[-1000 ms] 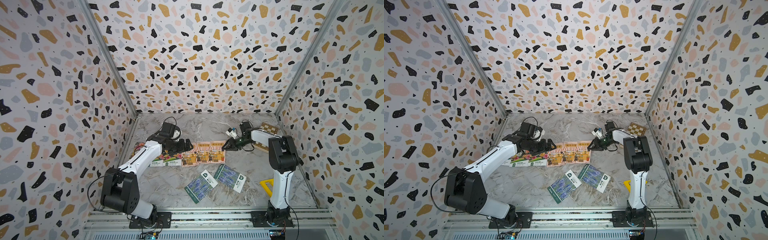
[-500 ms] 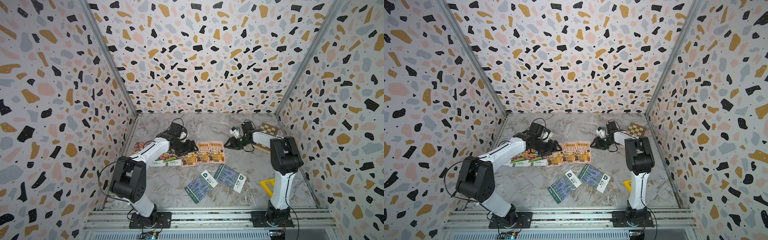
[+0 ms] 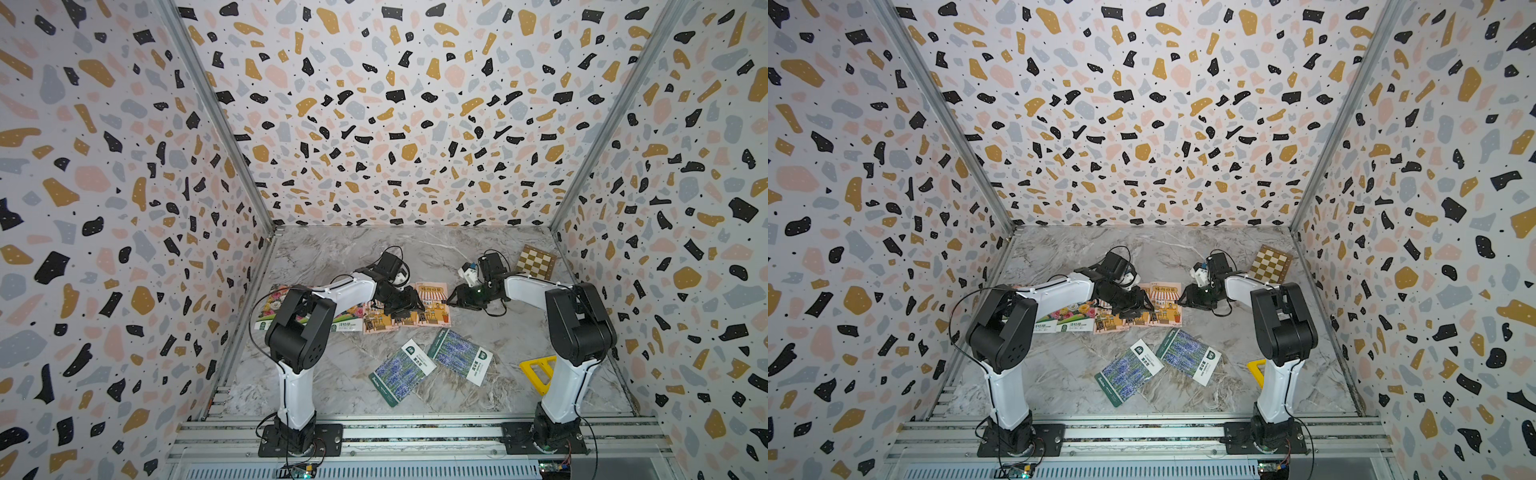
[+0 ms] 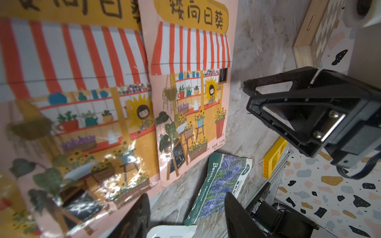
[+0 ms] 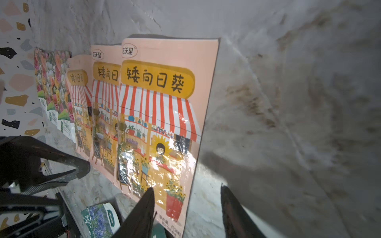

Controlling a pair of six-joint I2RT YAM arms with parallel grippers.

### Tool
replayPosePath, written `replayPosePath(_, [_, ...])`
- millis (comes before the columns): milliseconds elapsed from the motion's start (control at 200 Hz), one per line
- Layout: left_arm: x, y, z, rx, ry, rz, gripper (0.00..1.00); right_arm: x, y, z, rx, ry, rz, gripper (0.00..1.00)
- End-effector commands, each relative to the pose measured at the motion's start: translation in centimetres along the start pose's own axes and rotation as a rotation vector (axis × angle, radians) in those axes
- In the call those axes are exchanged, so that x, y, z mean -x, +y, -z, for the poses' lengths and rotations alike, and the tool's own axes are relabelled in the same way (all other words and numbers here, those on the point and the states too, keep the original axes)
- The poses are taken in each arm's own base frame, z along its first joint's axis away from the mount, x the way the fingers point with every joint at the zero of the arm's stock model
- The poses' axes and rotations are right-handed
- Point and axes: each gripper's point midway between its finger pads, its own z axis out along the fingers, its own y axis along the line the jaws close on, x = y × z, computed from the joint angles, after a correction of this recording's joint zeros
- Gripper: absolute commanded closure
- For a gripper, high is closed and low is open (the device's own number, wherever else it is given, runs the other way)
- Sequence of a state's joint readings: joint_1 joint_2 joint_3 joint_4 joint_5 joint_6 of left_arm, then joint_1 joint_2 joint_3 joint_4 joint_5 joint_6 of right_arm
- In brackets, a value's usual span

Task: Arrange the seed packets in a row
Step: Adjust the seed packet at the center of the board.

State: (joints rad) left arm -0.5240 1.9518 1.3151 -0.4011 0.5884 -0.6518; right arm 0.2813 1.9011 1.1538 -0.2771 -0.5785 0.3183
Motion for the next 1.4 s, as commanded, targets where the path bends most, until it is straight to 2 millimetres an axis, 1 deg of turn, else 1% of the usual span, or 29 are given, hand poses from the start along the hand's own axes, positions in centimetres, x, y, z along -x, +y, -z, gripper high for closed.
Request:
replayPosePath(0, [1.3, -1.2, -0.4, -0.041, -0.016, -0.004, 0.45, 0.2, 0.4, -0.2, 0.004, -0.007, 0.011, 0.47])
replayPosePath(330, [2.1, -0.7, -2.2, -0.052, 0.0, 0.017, 0.45, -0.5, -0.5, -0.9, -0.016, 0.014, -0.006, 0.47])
replayPosePath(415, [2.3, -0.7, -2.6, -0.063, 0.004, 0.026, 0.51, -0.7, -0.7, -1.1, -0.017, 0.02, -0.012, 0.48])
replayPosePath(581, [2.3, -0.5, -3.3, -0.063, 0.018, 0.044, 0.56, -1.2, -1.1, -1.5, -0.024, 0.032, -0.027, 0.52])
replayPosePath(741, [2.7, -1.7, -3.2, -0.11, 0.017, 0.024, 0.61, -1.5, -1.3, -1.7, -0.023, 0.036, -0.039, 0.53])
replayPosePath(916, [2.8, -3.3, -3.3, -0.17, 0.035, -0.005, 0.62, -1.4, -1.4, -1.5, -0.014, 0.027, -0.059, 0.53])
replayPosePath(1096, [2.4, -3.3, -4.3, -0.165, 0.066, -0.011, 0.59, -0.7, -2.6, -0.3, -0.042, -0.016, -0.096, 0.54])
replayPosePath(1161, [2.4, -3.3, -4.4, -0.159, 0.066, -0.014, 0.58, -0.5, -2.9, 0.0, -0.054, -0.025, -0.095, 0.55])
replayPosePath(1216, [2.3, -3.4, -4.3, -0.159, 0.065, -0.022, 0.58, -0.4, -2.6, 0.2, -0.051, -0.029, -0.076, 0.57])
replayPosePath(1276, [2.3, -3.6, -3.9, -0.154, 0.06, -0.03, 0.58, -0.1, -1.8, 0.5, -0.047, -0.04, -0.042, 0.59])
replayPosePath(1397, [2.4, -3.7, -2.4, -0.109, 0.02, -0.066, 0.55, 0.4, -0.4, 0.8, -0.074, -0.065, 0.012, 0.61])
